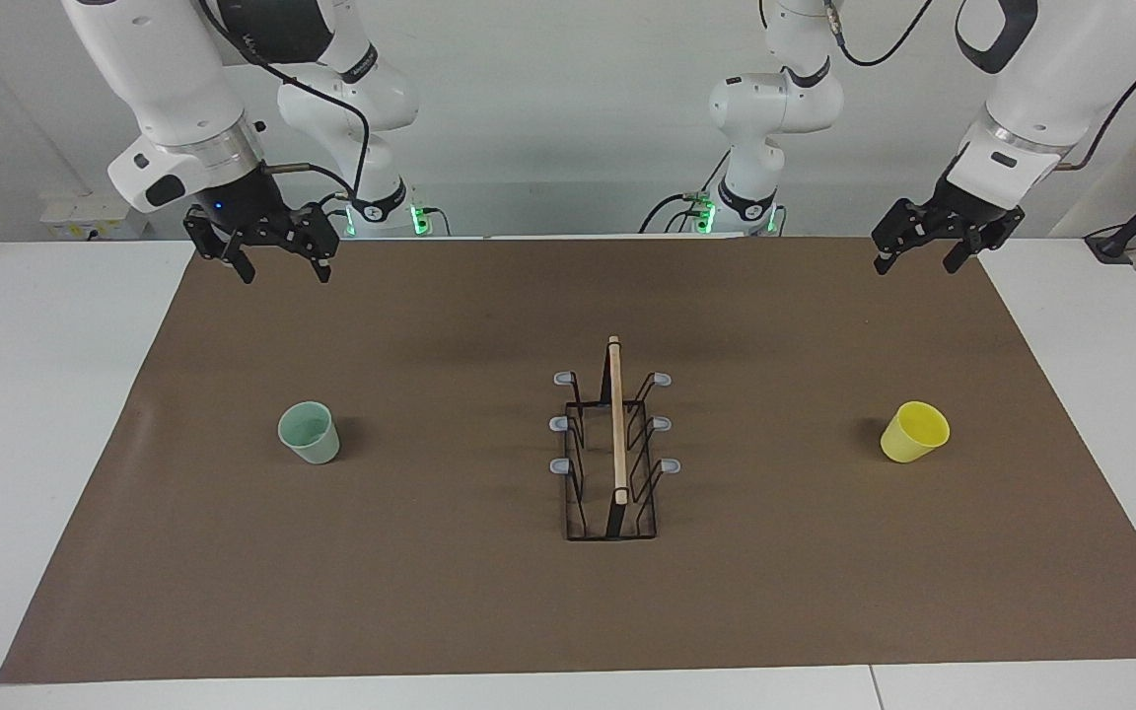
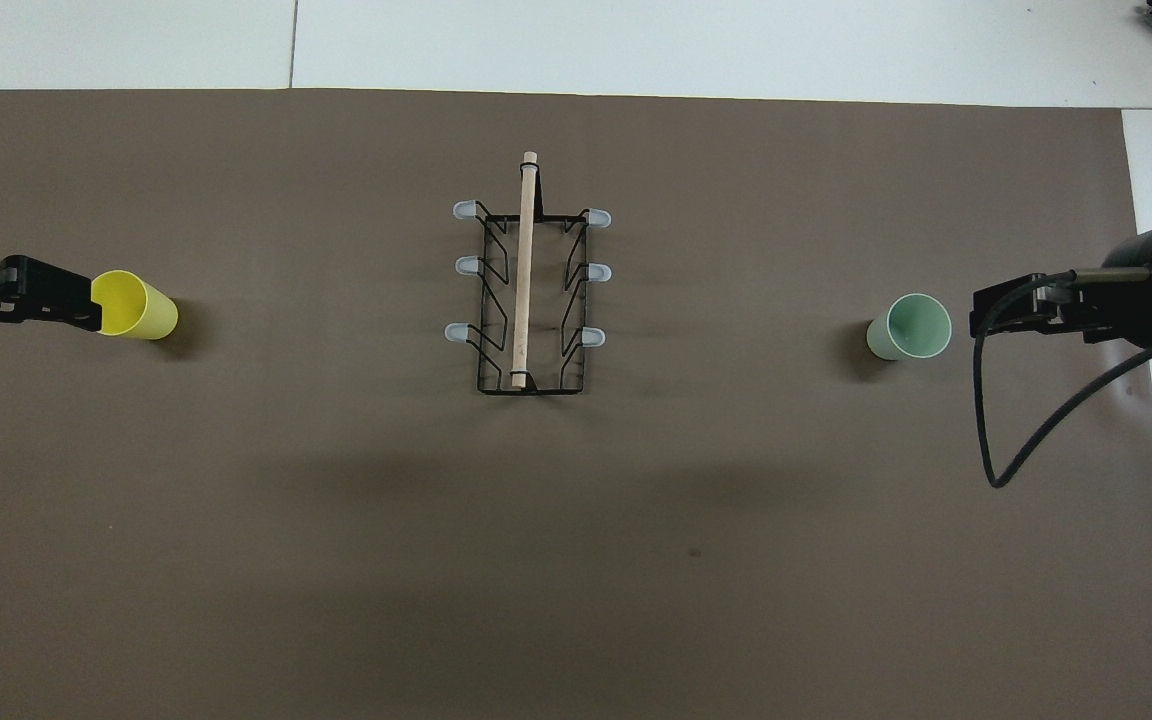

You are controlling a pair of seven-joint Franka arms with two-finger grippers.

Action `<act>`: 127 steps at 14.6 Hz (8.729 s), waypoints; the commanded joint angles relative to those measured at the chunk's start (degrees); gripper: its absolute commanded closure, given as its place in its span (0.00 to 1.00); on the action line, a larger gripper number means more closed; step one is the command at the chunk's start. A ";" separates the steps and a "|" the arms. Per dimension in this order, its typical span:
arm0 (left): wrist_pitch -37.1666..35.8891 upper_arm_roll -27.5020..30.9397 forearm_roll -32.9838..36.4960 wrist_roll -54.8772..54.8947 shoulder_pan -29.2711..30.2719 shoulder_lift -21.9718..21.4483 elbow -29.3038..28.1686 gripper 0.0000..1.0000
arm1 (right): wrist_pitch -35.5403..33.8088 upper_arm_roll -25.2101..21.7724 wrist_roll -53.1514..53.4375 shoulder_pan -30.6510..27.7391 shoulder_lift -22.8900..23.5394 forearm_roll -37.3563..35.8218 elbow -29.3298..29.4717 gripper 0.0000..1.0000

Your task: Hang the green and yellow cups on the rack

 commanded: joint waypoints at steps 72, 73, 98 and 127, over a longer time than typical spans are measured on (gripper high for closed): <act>29.03 6.82 -68.89 -31.73 11.56 16.68 -19.89 1.00 | 27.69 0.53 -35.72 9.25 23.47 -86.44 -31.53 1.00; 30.51 6.82 -66.25 -31.64 10.42 15.27 -19.71 1.00 | 27.17 0.53 -35.81 9.42 23.38 -86.27 -31.36 1.00; 43.46 6.55 38.52 -84.26 -31.51 2.60 -21.99 1.00 | 43.42 3.87 -59.52 6.44 5.72 1.58 -24.59 1.00; 33.87 6.03 36.36 -64.40 -33.12 2.61 -17.95 0.00 | 26.02 3.61 -138.64 0.17 -5.18 109.78 -39.62 1.00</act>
